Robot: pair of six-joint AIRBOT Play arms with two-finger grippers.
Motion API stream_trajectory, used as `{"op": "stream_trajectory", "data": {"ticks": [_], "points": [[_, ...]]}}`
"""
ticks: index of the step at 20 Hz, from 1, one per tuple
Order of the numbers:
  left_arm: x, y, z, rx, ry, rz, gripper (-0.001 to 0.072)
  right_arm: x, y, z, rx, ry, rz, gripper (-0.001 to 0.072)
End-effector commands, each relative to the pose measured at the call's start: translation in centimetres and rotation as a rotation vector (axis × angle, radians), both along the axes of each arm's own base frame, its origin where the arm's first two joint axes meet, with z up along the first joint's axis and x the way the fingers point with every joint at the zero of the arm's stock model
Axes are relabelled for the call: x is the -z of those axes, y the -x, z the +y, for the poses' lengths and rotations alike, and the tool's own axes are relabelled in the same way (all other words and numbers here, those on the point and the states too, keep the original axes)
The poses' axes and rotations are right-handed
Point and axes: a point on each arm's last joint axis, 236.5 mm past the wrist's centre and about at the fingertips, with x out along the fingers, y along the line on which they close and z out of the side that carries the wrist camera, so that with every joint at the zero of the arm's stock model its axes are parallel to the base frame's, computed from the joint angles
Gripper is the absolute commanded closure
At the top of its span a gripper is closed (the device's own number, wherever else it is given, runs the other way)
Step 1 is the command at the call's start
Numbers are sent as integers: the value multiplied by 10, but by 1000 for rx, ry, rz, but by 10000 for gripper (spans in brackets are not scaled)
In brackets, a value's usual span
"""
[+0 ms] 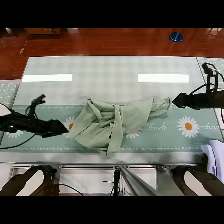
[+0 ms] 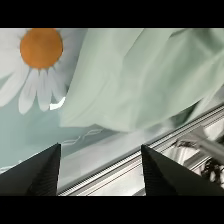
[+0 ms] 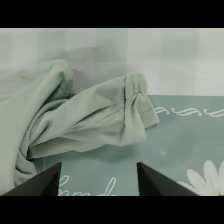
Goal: Fold the shirts.
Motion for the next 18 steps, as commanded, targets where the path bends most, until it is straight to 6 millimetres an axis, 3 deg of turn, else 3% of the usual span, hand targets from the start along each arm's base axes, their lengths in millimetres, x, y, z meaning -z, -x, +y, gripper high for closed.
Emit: {"op": "stream_trajectory", "data": {"ticks": [1, 6, 9, 10, 11, 12, 13, 15, 18], "points": [[38, 11, -7, 127, -94, -57, 95, 17, 3, -2, -11, 4, 60, 172], [56, -20, -21, 155, -145, -180, 91, 36, 7, 0, -17, -14, 136, 172], [67, -14, -37, 229, -125, -173, 99, 40, 5, -1, -13, -13, 138, 172], [71, -9, -41, 248, -122, -155, 232, 39, 4, -1, -11, -11, 132, 172], [73, -6, -43, 263, -121, -142, 477, 39, 2, -2, -7, -9, 123, 172], [74, -4, -44, 269, -119, -140, 642, 38, -1, -3, -3, -6, 110, 172], [73, -5, -45, 269, -119, -142, 678, 37, -6, -4, 4, -1, 92, 172], [72, -3, -45, 274, -116, -138, 679, 40, -14, -7, 16, 5, 73, 172], [71, 3, -46, 288, -104, -116, 679, 67, -13, -6, 21, -18, 148, 172]]}}
